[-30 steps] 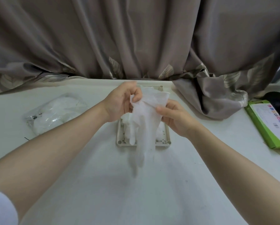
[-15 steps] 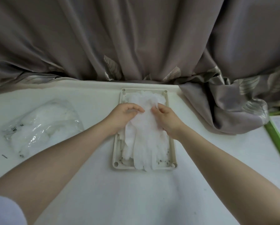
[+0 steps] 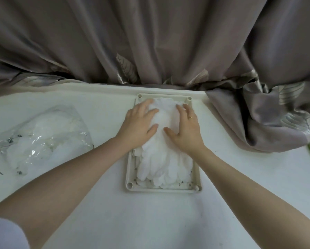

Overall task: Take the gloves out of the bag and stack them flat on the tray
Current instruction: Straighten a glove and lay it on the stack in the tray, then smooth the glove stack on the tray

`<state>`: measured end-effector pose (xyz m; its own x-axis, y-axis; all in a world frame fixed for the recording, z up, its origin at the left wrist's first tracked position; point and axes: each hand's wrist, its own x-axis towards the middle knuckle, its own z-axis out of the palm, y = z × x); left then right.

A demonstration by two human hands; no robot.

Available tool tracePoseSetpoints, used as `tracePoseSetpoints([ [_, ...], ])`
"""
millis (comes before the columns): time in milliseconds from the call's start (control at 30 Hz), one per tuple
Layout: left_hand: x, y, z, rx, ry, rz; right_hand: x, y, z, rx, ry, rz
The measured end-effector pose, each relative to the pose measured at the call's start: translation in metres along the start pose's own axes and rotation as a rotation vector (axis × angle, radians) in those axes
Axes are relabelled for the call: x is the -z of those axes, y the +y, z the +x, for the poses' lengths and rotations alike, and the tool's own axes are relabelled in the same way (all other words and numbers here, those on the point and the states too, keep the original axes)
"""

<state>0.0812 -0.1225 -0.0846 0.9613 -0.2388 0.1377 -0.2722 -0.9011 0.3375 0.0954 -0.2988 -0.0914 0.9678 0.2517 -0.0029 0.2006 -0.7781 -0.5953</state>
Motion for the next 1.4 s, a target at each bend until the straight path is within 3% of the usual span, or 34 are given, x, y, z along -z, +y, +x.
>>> tracePoseSetpoints([
  [100, -0.005, 0.004, -0.01, -0.174, -0.344, 0.154, -0.009, 0.002, -0.015, 0.256, -0.217, -0.145],
  [200, -0.012, -0.002, -0.015, -0.067, -0.533, 0.275, -0.014, 0.013, -0.028, 0.179, -0.457, -0.31],
  [300, -0.013, -0.001, -0.015, 0.031, -0.59, 0.237, -0.012, 0.02, -0.034, 0.077, -0.518, -0.371],
  [500, -0.003, 0.007, -0.019, 0.086, -0.539, 0.142, 0.004, 0.003, -0.043, -0.082, -0.606, -0.468],
  [633, 0.021, -0.001, -0.038, 0.03, -0.409, 0.091, 0.015, -0.036, -0.048, -0.116, -0.294, -0.305],
  [733, 0.039, -0.014, -0.056, 0.003, -0.333, 0.123, 0.016, -0.064, -0.049, -0.123, -0.216, -0.229],
  [1100, 0.097, -0.104, -0.166, 0.257, -0.156, 0.164, -0.053, -0.167, -0.078, 0.308, -0.419, -0.094],
  [1200, 0.106, -0.129, -0.19, 0.338, -0.211, 0.149, -0.085, -0.188, -0.083, 0.374, -0.478, -0.119],
  [1300, 0.108, -0.155, -0.206, 0.394, -0.332, 0.085, -0.121, -0.203, -0.086, 0.357, -0.529, -0.168],
  [1400, 0.107, -0.166, -0.213, 0.381, -0.396, -0.032, -0.15, -0.21, -0.088, 0.176, -0.524, -0.281],
])
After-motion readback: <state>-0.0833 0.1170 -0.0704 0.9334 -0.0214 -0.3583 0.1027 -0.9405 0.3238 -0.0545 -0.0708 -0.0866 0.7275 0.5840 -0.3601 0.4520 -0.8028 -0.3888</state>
